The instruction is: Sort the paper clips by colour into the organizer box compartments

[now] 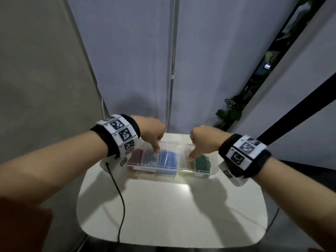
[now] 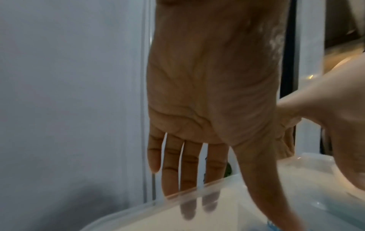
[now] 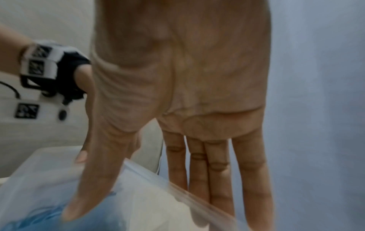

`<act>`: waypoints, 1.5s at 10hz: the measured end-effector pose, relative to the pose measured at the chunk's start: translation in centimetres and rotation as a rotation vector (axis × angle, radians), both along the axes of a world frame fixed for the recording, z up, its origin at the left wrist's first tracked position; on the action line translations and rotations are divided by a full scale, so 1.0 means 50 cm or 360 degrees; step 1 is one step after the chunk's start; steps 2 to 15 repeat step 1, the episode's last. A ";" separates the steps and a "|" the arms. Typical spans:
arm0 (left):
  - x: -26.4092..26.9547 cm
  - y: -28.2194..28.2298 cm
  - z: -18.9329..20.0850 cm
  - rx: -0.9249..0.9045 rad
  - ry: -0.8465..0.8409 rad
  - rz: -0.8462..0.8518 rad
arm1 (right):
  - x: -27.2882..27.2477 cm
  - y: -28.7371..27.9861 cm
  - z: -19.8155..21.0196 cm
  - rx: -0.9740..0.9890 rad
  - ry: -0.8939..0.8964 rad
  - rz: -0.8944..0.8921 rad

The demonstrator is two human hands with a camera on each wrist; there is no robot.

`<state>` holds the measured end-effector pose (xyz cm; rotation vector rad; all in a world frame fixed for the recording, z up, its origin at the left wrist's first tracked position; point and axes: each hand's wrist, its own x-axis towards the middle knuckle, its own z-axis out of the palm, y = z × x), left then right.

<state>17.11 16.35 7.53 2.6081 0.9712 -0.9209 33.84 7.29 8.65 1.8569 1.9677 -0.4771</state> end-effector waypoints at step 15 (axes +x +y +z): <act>0.007 0.005 0.093 -0.0029 -0.0060 0.0138 | 0.016 0.005 0.043 0.0048 0.0030 -0.0081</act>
